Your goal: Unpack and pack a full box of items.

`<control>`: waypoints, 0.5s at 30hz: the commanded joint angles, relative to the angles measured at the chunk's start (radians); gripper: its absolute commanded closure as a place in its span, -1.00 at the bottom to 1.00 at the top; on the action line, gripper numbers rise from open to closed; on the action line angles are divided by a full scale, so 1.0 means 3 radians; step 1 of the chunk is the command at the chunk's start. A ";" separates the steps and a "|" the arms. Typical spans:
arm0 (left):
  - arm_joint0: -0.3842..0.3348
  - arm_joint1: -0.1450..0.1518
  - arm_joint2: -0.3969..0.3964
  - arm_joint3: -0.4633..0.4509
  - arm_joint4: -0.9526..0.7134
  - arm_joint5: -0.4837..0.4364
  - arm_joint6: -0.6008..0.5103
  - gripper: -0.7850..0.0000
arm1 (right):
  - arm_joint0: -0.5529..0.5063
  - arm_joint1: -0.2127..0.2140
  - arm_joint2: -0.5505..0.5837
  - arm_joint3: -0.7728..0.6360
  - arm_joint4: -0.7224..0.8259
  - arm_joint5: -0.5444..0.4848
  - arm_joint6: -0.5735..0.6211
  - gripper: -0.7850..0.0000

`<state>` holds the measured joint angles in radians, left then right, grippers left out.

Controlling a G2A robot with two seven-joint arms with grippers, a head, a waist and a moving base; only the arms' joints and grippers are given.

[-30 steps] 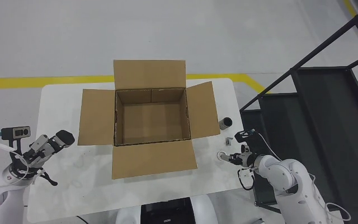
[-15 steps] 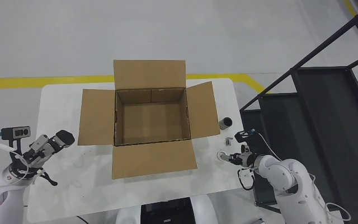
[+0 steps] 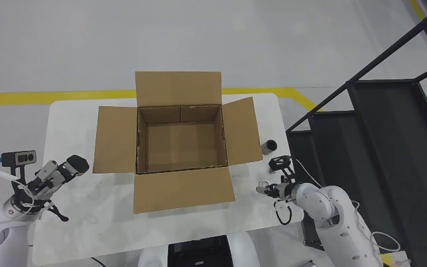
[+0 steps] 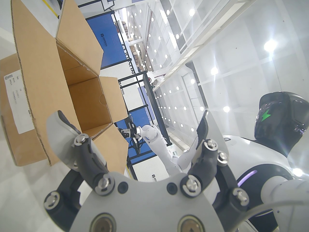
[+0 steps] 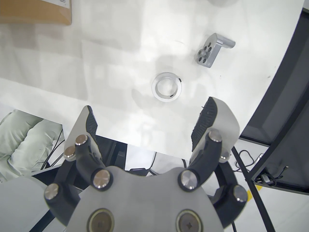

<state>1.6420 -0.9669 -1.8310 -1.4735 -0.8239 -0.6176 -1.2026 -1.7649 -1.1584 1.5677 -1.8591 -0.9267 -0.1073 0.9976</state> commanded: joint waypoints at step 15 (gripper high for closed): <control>0.0000 0.0000 0.0000 0.0000 0.0000 0.0000 0.0000 -1.00 | 0.0409 -0.0022 -0.0263 0.0640 0.0181 0.0328 -0.0004 -0.32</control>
<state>1.6420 -0.9669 -1.8310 -1.4735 -0.8239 -0.6176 -1.2026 -1.6419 -1.1656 1.4841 -1.6695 -0.8823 -0.0081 0.9963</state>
